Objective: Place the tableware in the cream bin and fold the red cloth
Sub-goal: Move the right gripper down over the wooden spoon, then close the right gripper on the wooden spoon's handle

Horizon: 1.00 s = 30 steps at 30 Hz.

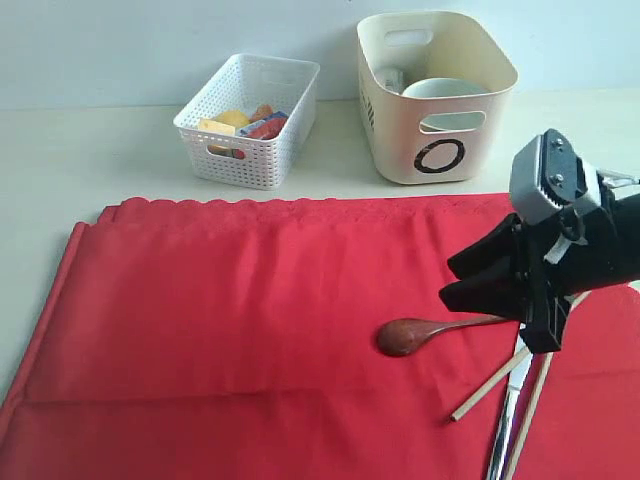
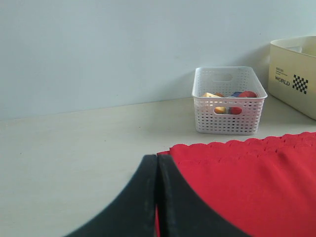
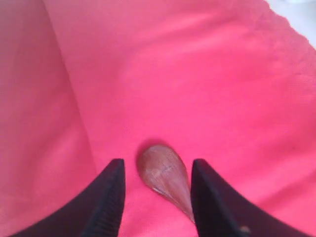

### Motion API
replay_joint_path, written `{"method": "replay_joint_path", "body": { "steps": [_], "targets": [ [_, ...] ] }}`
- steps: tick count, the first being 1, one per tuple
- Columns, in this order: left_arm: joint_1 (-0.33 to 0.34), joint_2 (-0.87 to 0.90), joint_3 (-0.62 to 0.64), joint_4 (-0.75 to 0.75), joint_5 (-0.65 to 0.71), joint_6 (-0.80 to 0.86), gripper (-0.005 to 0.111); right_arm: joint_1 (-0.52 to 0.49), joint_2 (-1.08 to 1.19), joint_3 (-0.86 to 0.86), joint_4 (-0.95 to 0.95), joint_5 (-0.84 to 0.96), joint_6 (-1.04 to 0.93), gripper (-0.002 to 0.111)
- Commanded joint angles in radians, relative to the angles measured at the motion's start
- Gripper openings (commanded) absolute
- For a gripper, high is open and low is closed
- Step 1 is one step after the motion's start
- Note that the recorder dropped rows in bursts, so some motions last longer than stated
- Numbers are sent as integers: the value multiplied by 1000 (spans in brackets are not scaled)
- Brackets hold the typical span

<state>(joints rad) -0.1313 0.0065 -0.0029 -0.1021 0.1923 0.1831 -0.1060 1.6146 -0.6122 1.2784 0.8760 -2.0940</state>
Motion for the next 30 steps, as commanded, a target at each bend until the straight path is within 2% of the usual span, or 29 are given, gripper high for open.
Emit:
{"method": "replay_joint_path", "body": {
  "steps": [1,11,15,18,23,30],
  "targets": [
    [4,-6,3,-1,-1,-3,1,0,96,-57,-59,-43,-14,42],
    [4,-6,3,-1,-1,-3,1,2,293,-150,-156,-61,-14,42],
    [4,-6,3,-1,-1,-3,1,51,324,-174,-199,-76,-14,42],
    [4,-6,3,-1,-1,-3,1,104,326,-178,-232,-155,-14,42],
    [4,-6,3,-1,-1,-3,1,146,357,-178,-243,-239,-14,42],
    [4,-6,3,-1,-1,-3,1,146,374,-178,-185,-209,-8,42]
  ]
}}
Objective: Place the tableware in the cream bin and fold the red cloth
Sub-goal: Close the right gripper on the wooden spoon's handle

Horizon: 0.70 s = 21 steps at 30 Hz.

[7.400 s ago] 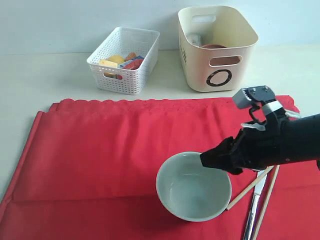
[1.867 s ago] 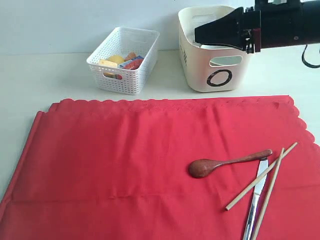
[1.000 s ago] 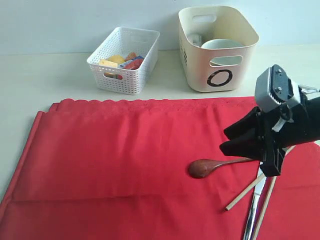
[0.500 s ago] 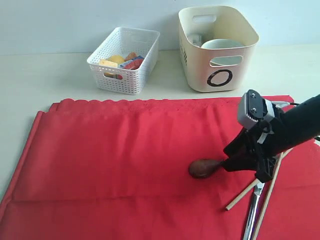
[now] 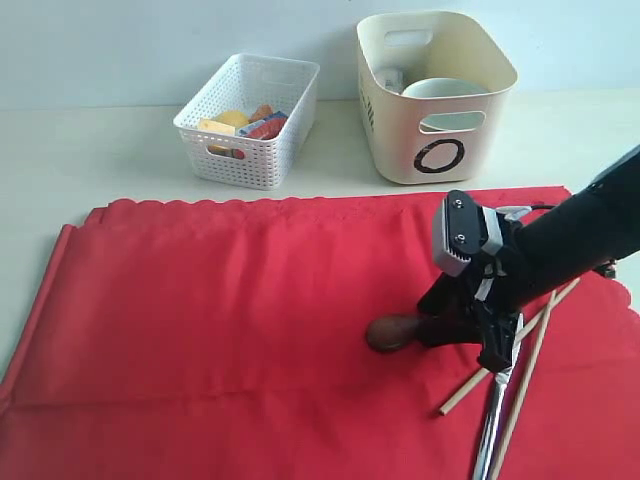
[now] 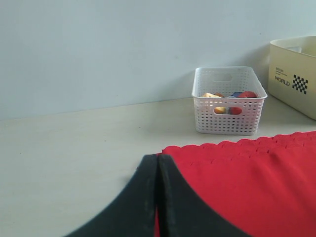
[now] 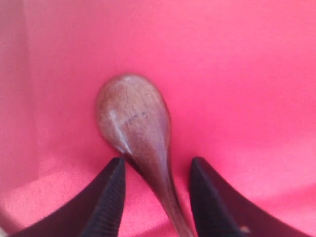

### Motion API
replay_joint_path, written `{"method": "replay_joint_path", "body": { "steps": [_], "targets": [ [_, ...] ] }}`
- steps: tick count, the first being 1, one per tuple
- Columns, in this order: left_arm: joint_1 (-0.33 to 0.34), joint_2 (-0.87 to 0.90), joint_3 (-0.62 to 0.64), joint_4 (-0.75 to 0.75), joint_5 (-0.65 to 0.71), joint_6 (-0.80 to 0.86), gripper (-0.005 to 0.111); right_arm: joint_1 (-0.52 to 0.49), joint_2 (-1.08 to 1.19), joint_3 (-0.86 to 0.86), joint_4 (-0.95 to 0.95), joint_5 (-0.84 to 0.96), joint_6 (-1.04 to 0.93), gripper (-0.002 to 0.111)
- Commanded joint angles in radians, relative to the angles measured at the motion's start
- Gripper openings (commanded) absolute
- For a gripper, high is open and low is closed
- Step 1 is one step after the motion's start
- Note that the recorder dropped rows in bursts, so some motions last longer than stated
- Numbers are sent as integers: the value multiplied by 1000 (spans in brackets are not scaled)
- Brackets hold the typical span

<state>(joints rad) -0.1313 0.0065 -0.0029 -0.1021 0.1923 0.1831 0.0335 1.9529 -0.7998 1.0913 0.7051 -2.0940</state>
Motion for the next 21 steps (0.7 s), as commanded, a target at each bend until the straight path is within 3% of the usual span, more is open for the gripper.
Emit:
{"method": "replay_joint_path", "body": {
  "steps": [1,10,16,21],
  "targets": [
    [4,-6,3,-1,-1,-3,1,7,36,9,7,-33,-5,42],
    [4,-6,3,-1,-1,-3,1,7,36,9,9,-39,82,38],
    [4,-6,3,-1,-1,-3,1,7,36,9,-31,-75,80,16],
    [4,-6,3,-1,-1,-3,1,7,36,9,-47,-82,80,5]
  ]
}}
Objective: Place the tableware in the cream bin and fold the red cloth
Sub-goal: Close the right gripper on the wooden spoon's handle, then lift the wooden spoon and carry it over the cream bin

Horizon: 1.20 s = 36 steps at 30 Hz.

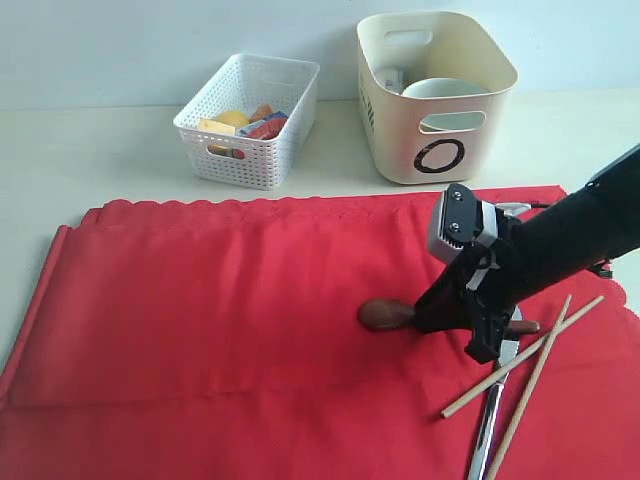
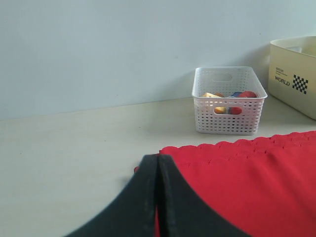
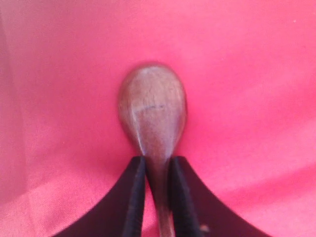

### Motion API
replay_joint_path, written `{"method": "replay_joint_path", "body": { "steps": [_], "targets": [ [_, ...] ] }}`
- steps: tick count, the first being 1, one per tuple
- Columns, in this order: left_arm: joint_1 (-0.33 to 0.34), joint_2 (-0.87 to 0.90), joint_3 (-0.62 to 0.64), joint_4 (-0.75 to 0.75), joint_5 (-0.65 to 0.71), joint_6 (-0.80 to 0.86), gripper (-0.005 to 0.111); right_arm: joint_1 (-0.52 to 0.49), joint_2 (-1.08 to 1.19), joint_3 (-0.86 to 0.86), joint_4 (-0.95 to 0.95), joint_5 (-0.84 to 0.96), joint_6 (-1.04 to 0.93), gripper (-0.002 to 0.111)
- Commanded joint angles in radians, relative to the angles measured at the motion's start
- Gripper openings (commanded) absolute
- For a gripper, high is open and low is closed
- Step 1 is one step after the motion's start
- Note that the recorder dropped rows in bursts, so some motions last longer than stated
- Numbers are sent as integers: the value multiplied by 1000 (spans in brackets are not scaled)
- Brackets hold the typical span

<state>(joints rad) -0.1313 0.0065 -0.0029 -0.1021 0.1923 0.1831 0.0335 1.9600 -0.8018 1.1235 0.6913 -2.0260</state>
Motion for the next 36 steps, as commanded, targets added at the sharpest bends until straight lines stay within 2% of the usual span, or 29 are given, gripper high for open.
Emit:
{"method": "replay_joint_path", "body": {
  "steps": [1,13,21,36],
  "targets": [
    [4,-6,3,-1,-1,-3,1,7,29,11,-75,-69,12,2],
    [4,-6,3,-1,-1,-3,1,7,17,7,-16,-66,38,0],
    [4,-6,3,-1,-1,-3,1,7,-124,7,28,-66,112,0],
    [4,-6,3,-1,-1,-3,1,7,-237,-57,415,-2,58,0]
  ]
}}
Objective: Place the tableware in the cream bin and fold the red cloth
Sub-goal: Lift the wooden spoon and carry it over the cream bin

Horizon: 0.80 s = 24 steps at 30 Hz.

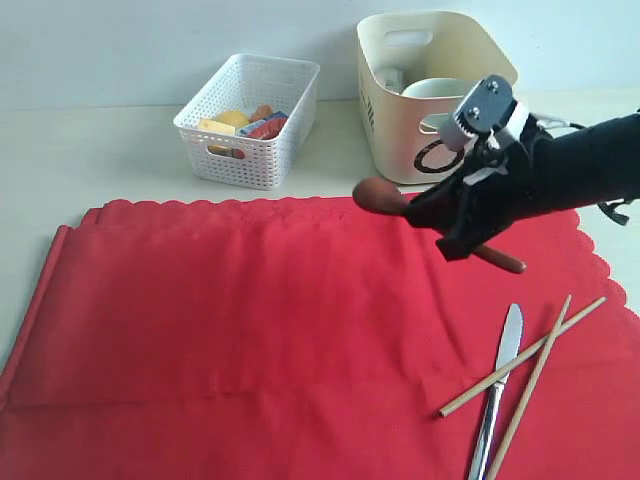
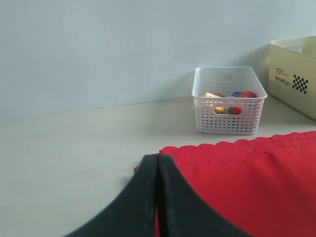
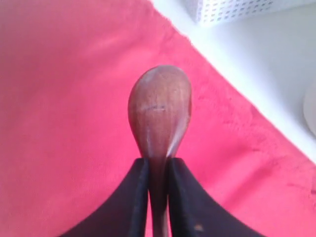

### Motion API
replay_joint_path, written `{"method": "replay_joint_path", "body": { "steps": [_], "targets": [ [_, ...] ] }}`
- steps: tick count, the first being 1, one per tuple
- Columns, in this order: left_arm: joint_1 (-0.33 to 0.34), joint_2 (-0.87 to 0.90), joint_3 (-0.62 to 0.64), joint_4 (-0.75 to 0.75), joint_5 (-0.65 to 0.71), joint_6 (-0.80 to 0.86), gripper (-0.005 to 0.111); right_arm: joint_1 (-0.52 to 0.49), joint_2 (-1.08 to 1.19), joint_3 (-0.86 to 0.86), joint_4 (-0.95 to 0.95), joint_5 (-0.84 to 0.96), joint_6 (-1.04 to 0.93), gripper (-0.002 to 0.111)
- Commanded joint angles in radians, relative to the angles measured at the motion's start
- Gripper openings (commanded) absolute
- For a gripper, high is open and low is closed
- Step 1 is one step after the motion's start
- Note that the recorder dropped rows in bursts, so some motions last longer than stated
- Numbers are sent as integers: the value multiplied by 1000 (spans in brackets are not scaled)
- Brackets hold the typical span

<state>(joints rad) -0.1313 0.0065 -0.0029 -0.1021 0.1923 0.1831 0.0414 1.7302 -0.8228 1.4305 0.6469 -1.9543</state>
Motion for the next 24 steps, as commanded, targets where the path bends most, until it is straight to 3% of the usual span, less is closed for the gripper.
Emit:
{"method": "replay_joint_path", "body": {
  "steps": [1,7,24],
  "targets": [
    [4,-6,3,-1,-1,-3,1,-1,-7,-47,145,47,-14,0],
    [4,-6,3,-1,-1,-3,1,-1,-7,-99,314,65,-20,0],
    [4,-6,3,-1,-1,-3,1,-1,50,-353,314,62,-154,0]
  ]
}}
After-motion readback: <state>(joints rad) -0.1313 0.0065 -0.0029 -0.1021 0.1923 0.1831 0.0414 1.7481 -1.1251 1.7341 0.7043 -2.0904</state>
